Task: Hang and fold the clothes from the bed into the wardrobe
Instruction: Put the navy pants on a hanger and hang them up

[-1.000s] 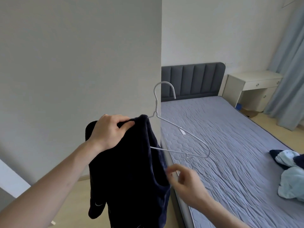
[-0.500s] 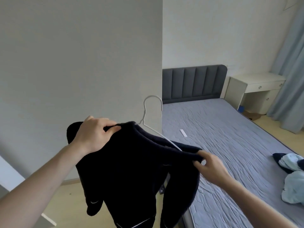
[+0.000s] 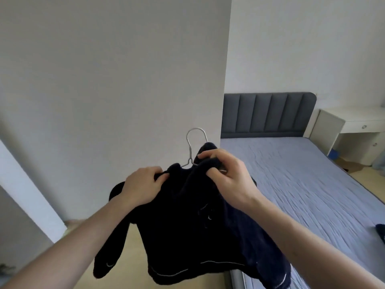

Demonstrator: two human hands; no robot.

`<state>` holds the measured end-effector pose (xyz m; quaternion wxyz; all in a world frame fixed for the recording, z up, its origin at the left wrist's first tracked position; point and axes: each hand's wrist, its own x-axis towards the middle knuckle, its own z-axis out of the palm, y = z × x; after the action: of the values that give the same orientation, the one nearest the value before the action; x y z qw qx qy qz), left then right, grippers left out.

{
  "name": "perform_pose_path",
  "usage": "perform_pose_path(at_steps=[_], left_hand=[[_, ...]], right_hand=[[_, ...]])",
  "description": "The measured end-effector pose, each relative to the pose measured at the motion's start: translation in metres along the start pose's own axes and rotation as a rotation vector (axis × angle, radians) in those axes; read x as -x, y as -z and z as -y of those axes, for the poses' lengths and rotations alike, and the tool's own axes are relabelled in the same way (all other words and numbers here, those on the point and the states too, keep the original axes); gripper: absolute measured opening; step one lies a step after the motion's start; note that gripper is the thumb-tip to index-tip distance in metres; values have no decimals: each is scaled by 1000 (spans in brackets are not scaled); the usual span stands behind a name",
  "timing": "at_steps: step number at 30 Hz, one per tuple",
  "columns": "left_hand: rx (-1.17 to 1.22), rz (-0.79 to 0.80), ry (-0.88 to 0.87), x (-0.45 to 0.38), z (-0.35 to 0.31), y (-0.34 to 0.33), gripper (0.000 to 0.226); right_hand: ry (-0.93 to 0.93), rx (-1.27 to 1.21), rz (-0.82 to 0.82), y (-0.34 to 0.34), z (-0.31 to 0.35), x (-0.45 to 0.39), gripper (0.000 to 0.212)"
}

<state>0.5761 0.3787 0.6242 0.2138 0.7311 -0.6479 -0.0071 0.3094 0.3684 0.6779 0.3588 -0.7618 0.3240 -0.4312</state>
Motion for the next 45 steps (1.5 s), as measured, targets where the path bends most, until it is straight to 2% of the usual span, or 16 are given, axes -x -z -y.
perform_pose_path(at_steps=[5, 7, 10, 12, 13, 16, 18, 21, 24, 27, 29, 35, 41, 45], left_hand=[[186, -71, 137, 0, -15, 6, 35], [219, -106, 150, 2, -17, 9, 34], [283, -155, 184, 9, -19, 13, 39], [311, -178, 230, 14, -21, 17, 45], [309, -192, 252, 16, -21, 20, 46], [293, -245, 296, 24, -21, 28, 47], [297, -272, 310, 31, -20, 34, 45], [310, -303, 344, 42, -15, 42, 41], [271, -321, 409, 56, -8, 47, 38], [271, -296, 473, 74, 4, 53, 41], [240, -294, 502, 89, 15, 63, 43], [251, -263, 509, 123, 47, 107, 53], [365, -258, 541, 169, 106, 149, 45], [363, -208, 580, 205, 152, 178, 44]], right_hand=[[146, 285, 552, -24, -15, 19, 31], [171, 381, 663, -17, -28, 23, 40], [241, 433, 625, 4, -37, 23, 64], [281, 401, 470, 22, -41, 20, 85], [279, 363, 365, 32, -43, 17, 87], [280, 266, 46, 56, -53, -3, 75], [217, 308, -47, 68, -63, -28, 65], [74, 429, 61, 68, -77, -62, 45], [164, 399, 203, 45, -76, -80, 13], [251, 389, 310, 8, -60, -94, 19], [286, 378, 392, -22, -41, -101, 15], [421, 257, 628, -131, 26, -105, 19], [474, 233, 880, -229, 79, -105, 24], [455, 185, 903, -297, 99, -100, 27]])
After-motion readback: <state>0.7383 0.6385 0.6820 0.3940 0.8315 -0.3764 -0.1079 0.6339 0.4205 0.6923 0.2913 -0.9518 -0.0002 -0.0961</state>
